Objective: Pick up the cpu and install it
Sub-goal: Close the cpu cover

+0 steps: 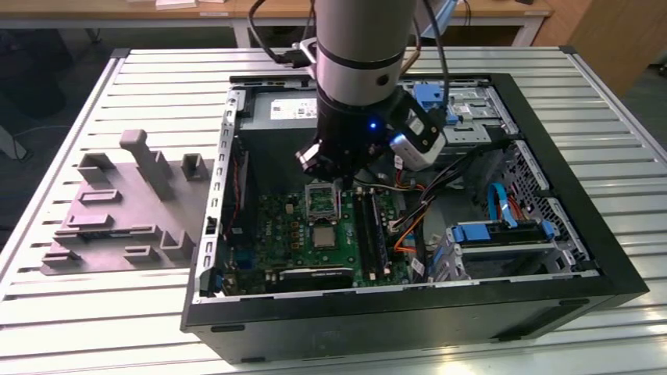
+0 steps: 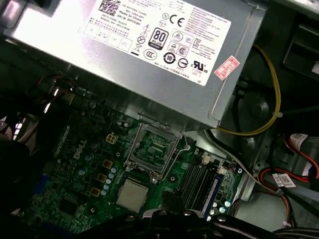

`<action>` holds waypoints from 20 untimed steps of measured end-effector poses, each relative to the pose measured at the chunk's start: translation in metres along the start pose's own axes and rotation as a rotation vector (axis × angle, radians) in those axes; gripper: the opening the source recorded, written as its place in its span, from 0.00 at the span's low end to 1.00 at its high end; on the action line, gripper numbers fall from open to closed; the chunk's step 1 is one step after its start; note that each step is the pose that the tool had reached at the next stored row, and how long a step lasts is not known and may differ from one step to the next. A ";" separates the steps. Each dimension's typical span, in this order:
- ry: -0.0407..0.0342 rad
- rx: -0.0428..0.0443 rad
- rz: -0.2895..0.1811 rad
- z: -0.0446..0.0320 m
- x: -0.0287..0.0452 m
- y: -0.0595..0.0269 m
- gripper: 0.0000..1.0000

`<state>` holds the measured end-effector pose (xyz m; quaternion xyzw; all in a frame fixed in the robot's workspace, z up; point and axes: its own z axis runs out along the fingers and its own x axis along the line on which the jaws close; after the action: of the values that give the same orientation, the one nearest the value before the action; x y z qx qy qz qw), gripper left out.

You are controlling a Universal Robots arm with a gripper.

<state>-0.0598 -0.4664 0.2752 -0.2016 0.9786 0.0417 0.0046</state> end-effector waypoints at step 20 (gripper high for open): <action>0.0027 -0.0025 -0.041 0.0110 -0.0115 -0.0045 0.11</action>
<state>-0.0475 -0.4651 0.2642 -0.2214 0.9742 0.0425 0.0039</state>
